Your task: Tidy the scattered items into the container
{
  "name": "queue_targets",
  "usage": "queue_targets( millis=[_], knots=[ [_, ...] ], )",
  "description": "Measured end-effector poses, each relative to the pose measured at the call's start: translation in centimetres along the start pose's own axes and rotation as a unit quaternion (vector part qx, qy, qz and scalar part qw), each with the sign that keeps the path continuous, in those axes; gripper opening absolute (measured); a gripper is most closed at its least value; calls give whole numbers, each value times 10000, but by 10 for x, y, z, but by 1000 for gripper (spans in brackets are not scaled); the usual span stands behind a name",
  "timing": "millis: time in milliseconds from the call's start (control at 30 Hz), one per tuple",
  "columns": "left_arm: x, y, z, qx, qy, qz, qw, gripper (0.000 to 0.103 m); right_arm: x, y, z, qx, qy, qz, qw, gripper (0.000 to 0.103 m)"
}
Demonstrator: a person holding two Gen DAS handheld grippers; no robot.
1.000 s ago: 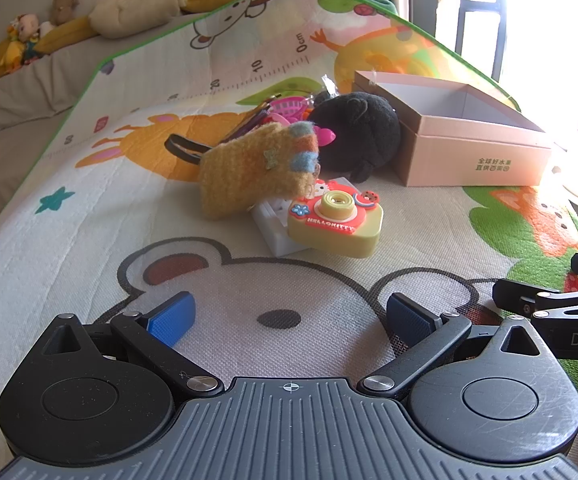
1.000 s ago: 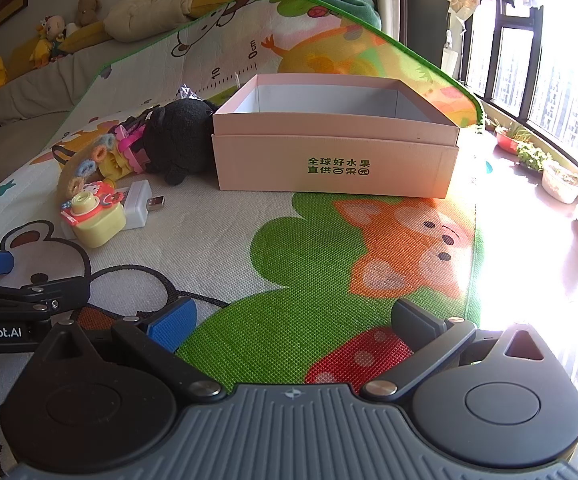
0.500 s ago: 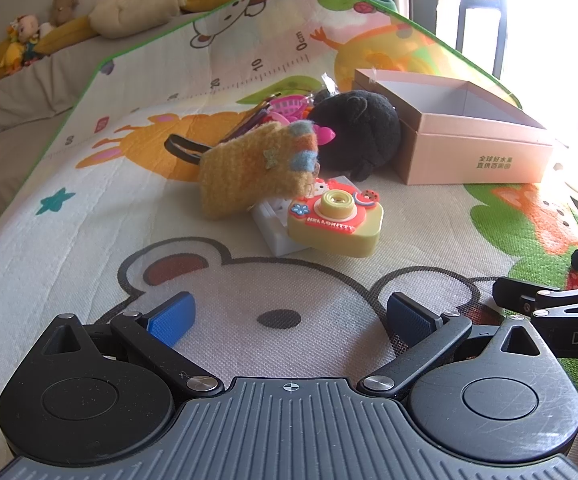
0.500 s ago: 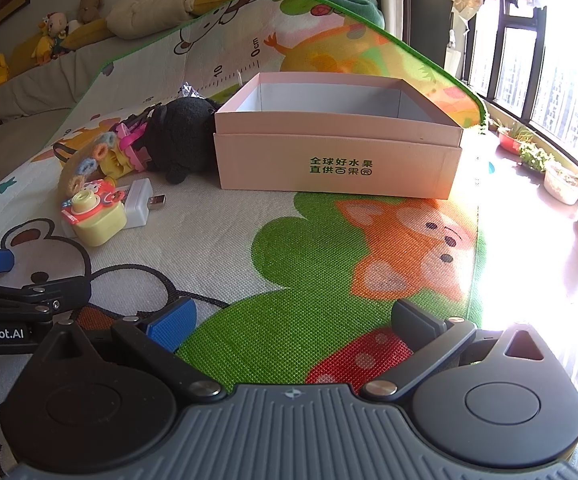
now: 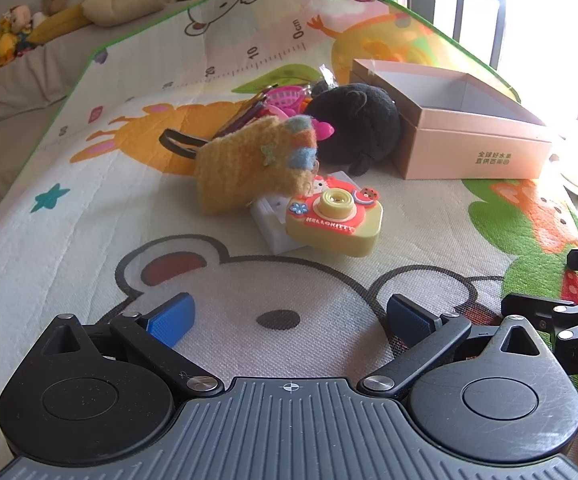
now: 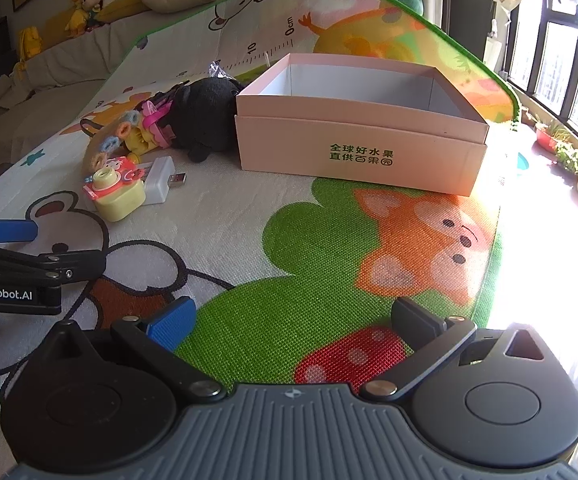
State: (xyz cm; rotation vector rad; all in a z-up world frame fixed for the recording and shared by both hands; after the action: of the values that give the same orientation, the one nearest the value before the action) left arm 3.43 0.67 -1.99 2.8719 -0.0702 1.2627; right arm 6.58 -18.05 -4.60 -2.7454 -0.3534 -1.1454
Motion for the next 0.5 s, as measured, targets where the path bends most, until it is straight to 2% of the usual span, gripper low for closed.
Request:
queue_targets(
  millis=[167, 233, 300, 433, 500],
  knots=[
    [-1, -18, -7, 88, 50, -223, 9997, 103, 0, 0, 0, 71, 51, -122, 9999, 103],
    [0, -23, -12, 81, 71, -216, 9997, 103, 4, -3, 0, 222, 23, -164, 9996, 103],
    [3, -27, -20, 103, 191, -175, 9996, 103, 10, -13, -4, 417, 236, -239, 9986, 103],
    [17, -46, -37, 193, 539, -402, 9976, 103, 29, -58, -6, 705, 800, -1026, 9890, 102],
    [22, -57, -43, 302, 692, -584, 9954, 103, 38, -84, 0, 750, 989, -1514, 9806, 90]
  ],
)
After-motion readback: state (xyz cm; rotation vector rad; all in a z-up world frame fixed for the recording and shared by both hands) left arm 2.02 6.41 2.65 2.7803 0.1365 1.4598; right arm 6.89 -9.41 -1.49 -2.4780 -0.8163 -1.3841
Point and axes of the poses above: each gripper's, at about its wrist camera, not at the fingertips, and z roughly the way its jaws point, y to its right, x to its top, the point moved 4 cm from there along z, roughly the way its jaws point, and after that the axes turned 2 degrees about z, right-handed, at the moved point
